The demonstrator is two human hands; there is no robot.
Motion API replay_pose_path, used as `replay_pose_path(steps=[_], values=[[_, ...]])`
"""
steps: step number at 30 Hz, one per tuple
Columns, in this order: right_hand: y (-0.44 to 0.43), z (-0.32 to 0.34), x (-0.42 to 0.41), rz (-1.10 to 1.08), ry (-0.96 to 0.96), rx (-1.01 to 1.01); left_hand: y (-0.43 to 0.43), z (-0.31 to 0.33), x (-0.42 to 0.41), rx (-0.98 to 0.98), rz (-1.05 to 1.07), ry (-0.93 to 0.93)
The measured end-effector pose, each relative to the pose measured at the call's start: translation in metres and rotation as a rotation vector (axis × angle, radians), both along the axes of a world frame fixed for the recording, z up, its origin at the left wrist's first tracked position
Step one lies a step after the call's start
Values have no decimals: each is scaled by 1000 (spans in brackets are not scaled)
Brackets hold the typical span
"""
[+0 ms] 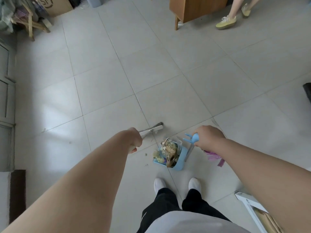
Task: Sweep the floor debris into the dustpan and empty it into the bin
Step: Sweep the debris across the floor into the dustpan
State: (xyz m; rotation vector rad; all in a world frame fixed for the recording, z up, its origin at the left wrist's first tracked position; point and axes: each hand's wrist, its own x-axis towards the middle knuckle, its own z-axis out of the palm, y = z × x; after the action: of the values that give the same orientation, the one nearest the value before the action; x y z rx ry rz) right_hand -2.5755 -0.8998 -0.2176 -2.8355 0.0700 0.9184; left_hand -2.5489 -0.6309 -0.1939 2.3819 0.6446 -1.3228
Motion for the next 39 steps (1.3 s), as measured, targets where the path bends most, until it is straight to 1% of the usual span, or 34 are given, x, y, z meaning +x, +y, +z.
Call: replay_pose_path(steps=[4, 11, 18, 23, 27, 30, 34, 35, 39], values=[[2, -1, -8, 24, -14, -14, 12, 4, -27, 52, -35, 48], [0, 6, -19, 115, -24, -20, 18, 2, -104, 141, -40, 50], [-6, 12, -38, 226, -46, 2, 17, 20, -161, 100, 237, 65], [-10, 15, -51, 278, -50, 7, 18, 20, -191, 76, 450, -14], [-11, 12, -60, 286, -48, 3, 13, 8, -199, 54, 528, 0], [-11, 6, -65, 277, -33, 3, 5, -14, -207, 31, 504, 43], [-10, 3, -62, 232, -26, 10, -15, -29, -216, 22, 356, 150], [-9, 3, -61, 227, -22, 10, -19, -28, -217, 17, 310, 171], [-7, 1, -62, 232, -21, 11, -17, 1, -213, -69, 281, 224]])
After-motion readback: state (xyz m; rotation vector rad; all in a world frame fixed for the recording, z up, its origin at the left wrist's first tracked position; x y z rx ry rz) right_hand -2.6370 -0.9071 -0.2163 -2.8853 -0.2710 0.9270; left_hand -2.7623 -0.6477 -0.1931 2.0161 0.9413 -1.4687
